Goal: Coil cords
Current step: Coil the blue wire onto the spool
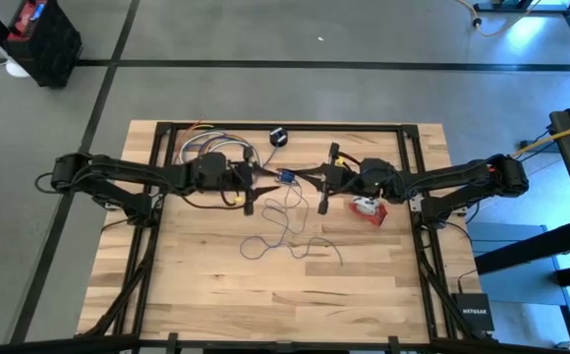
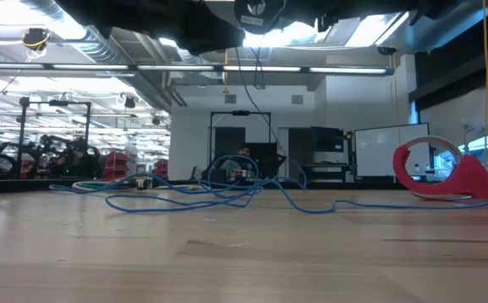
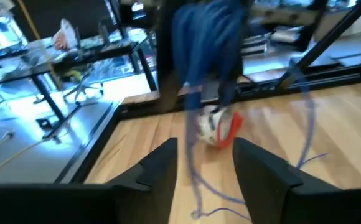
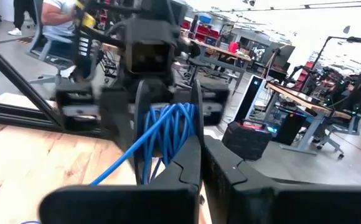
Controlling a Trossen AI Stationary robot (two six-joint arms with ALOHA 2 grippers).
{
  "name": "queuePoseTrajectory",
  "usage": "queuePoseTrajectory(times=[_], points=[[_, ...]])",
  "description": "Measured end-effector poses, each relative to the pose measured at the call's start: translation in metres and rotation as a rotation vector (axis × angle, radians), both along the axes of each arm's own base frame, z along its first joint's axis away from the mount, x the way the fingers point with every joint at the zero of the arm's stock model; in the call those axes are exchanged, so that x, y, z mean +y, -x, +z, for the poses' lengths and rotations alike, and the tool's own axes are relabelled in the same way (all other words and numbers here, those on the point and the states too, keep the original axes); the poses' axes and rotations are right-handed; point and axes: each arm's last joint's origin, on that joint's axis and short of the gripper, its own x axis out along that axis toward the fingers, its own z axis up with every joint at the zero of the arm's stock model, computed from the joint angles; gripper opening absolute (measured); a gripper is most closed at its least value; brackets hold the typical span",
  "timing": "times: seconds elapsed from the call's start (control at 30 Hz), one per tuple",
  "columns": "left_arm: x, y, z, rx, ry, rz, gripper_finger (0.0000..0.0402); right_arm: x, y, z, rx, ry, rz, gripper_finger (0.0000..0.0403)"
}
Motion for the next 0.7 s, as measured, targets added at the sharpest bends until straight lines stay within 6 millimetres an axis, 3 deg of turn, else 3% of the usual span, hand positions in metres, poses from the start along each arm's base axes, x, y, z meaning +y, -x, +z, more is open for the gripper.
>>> queuePoseTrajectory(times=[0.23,0.7], points=[[0.002,0.001,-0.003,0.038,-0.024,0.013,0.0015,0.002,0.0,0.0,-0.002,0.004,0.004,0.0009],[0.008,0.031,0.0,0.198,-0.014,0.33,0.0003,0.0,0.02,0.013,0.044,0.028,-0.081,0.0009]])
